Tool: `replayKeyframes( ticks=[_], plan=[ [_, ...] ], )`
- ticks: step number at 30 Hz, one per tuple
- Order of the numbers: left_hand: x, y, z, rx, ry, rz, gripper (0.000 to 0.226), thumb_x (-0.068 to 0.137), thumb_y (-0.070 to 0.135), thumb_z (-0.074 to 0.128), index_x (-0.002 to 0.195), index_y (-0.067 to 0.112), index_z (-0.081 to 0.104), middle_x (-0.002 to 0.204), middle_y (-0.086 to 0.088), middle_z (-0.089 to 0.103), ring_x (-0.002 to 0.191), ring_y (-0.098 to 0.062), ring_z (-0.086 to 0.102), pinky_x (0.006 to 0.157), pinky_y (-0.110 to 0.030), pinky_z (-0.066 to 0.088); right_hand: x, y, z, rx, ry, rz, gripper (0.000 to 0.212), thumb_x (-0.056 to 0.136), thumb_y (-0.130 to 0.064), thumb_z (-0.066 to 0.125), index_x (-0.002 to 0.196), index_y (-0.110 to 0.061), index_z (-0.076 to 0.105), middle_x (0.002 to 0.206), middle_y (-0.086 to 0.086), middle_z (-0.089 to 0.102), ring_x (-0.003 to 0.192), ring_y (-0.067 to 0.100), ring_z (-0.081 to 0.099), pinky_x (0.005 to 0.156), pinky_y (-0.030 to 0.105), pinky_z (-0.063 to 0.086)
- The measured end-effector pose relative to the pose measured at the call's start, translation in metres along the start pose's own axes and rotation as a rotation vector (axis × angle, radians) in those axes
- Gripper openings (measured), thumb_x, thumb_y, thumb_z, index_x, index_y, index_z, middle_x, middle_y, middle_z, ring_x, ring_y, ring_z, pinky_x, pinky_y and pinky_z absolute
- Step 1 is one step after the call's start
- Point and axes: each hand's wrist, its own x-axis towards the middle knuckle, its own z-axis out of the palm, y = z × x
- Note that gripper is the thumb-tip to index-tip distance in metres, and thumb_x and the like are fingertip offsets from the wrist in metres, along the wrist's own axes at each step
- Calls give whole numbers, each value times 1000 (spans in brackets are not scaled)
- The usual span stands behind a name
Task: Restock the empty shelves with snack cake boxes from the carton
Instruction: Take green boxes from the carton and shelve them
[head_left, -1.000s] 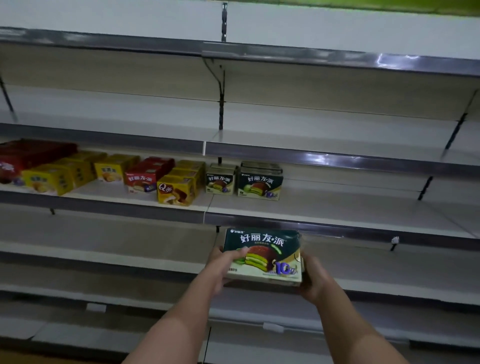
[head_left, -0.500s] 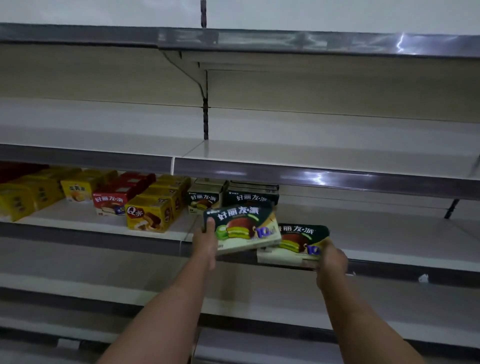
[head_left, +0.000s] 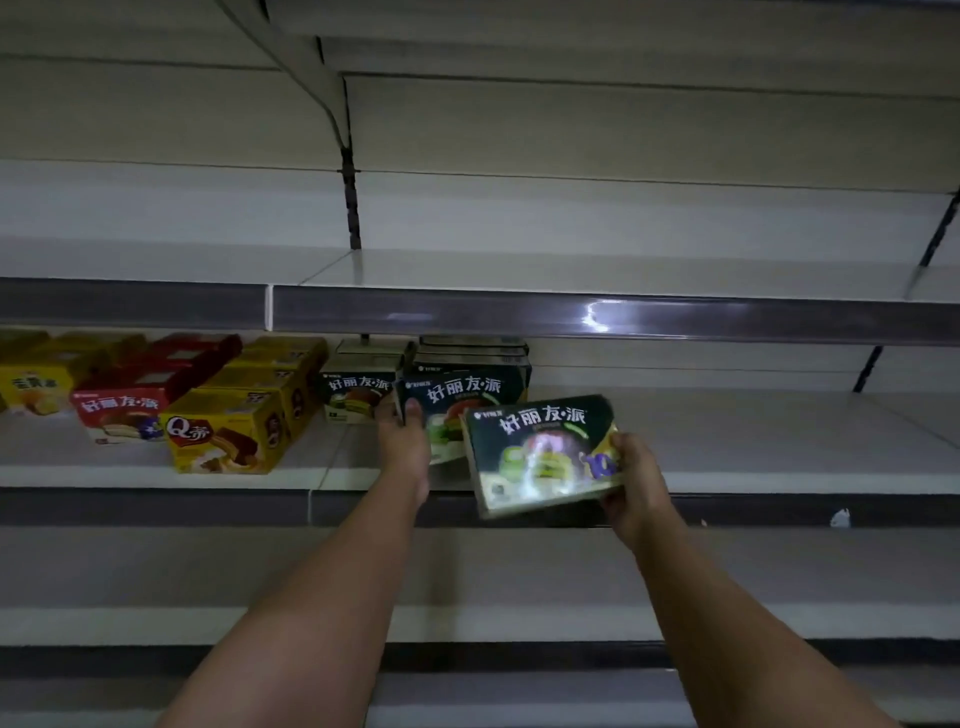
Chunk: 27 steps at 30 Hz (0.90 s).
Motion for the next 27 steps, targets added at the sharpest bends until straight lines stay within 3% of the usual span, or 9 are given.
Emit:
replayKeyframes(
  ticks=[5, 10, 12, 14, 15, 17, 20, 24, 27],
  plan=[
    [19, -8, 6, 8, -67, -28, 38, 104, 20, 34, 141, 17, 36, 139, -9, 46, 122, -28, 44, 92, -33, 33, 10, 1, 22, -194, -7, -83, 15, 99, -18, 43, 98, -9, 55, 82, 8, 60, 72, 21, 56, 65, 31, 45],
    [31, -8, 0, -38, -107, -142, 41, 103, 32, 34, 142, 20, 37, 144, -10, 43, 121, -26, 43, 95, -35, 30, 28, 0, 42, -357, 1, -190, 22, 101, -20, 43, 117, -5, 47, 107, 15, 58, 96, 27, 55, 87, 41, 45],
    [30, -6, -3, -79, -195, -204, 70, 92, 64, 36, 146, 18, 33, 150, -11, 37, 131, -27, 39, 107, -39, 28, 30, 10, 50, -346, 2, -157, 21, 102, -22, 41, 117, -9, 46, 109, 14, 57, 99, 26, 54, 90, 40, 43],
    [29, -4, -11, -36, -308, -158, 112, 57, 90, 51, 146, 25, 31, 149, -7, 39, 134, -28, 37, 113, -46, 27, 31, 22, 58, -319, -4, -133, 23, 102, -24, 40, 119, -11, 45, 109, 13, 57, 101, 25, 54, 95, 40, 42],
    [29, -6, -15, 29, -344, -116, 116, 50, 85, 63, 145, 26, 31, 146, -4, 42, 133, -27, 39, 113, -47, 28, 30, 25, 62, -317, -8, -132, 23, 102, -24, 39, 120, -10, 45, 108, 12, 56, 100, 24, 54, 93, 39, 42],
    [33, -15, -20, 144, -371, -66, 96, 66, 45, 82, 143, 23, 30, 136, -1, 50, 125, -23, 46, 107, -38, 33, 28, 29, 68, -378, -49, -152, 22, 101, -19, 42, 122, -10, 44, 109, 10, 56, 95, 22, 54, 88, 36, 41],
    [43, -25, -26, 211, -380, -73, 73, 69, 3, 81, 128, 18, 42, 120, -2, 62, 111, -22, 55, 99, -33, 41, 26, 29, 70, -544, -159, -185, 35, 95, -10, 53, 128, -12, 42, 119, 12, 57, 105, 27, 57, 95, 41, 46],
    [48, -28, -26, 253, -367, -26, 69, 68, 1, 82, 127, 15, 48, 123, -4, 62, 113, -24, 57, 104, -42, 44, 32, 28, 72, -634, -203, -271, 54, 86, 12, 54, 132, -14, 41, 119, 6, 57, 109, 21, 55, 77, 24, 51],
    [52, -29, -26, 424, -328, 114, 84, 67, 16, 86, 138, 19, 42, 136, -5, 52, 124, -25, 50, 106, -43, 42, 36, 30, 77, -681, -153, -386, 63, 81, 17, 55, 132, -17, 43, 120, 5, 59, 114, 23, 55, 89, 33, 50]
  ],
)
